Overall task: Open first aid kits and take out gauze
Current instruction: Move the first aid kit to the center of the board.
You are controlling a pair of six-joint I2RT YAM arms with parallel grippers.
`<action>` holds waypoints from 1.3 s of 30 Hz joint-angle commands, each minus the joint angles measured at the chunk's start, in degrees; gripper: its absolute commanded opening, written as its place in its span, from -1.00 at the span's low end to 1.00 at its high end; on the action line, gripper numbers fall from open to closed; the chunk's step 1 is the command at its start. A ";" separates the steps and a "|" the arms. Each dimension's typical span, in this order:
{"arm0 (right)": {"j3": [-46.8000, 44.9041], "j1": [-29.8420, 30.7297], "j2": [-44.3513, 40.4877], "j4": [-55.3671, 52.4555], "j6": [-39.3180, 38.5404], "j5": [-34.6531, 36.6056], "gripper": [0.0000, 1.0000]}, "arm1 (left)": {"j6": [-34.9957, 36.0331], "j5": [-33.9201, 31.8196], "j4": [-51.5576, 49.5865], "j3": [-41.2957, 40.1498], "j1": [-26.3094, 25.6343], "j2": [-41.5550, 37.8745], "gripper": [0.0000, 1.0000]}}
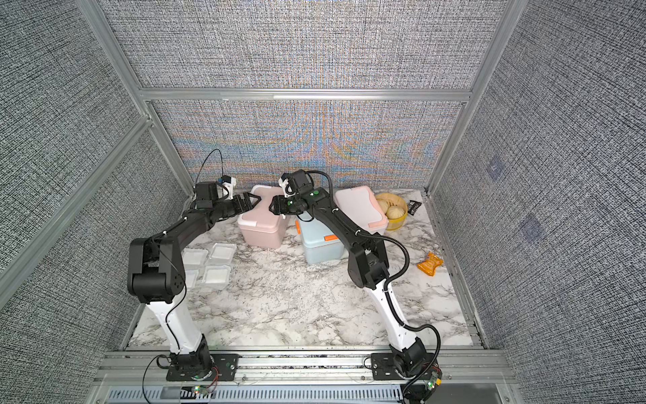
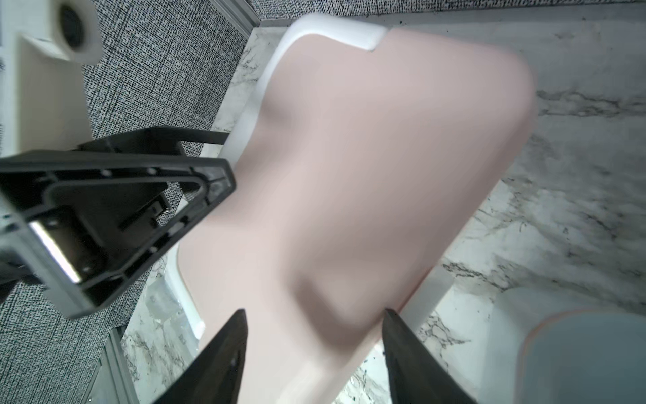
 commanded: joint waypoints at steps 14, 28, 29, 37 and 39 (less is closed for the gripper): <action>-10.92 3.54 -7.06 -2.05 0.26 0.83 0.31 | -6.30 -1.07 7.12 -24.09 -3.69 -20.70 0.92; -15.51 4.18 -11.23 -2.20 0.80 5.67 0.42 | -4.46 -12.37 -3.17 -24.63 -3.83 -28.62 0.96; -14.39 4.22 -10.27 -2.79 0.77 5.95 0.43 | -4.72 -12.91 -4.55 -23.17 -3.87 -27.40 0.96; -6.09 4.43 -4.40 -7.42 0.07 5.23 0.43 | -6.97 -8.10 -5.15 -17.37 -4.28 -15.43 0.94; -7.13 4.81 -5.31 -7.43 -0.55 4.51 0.41 | -8.10 -6.15 -3.33 -18.23 -4.95 -14.75 0.91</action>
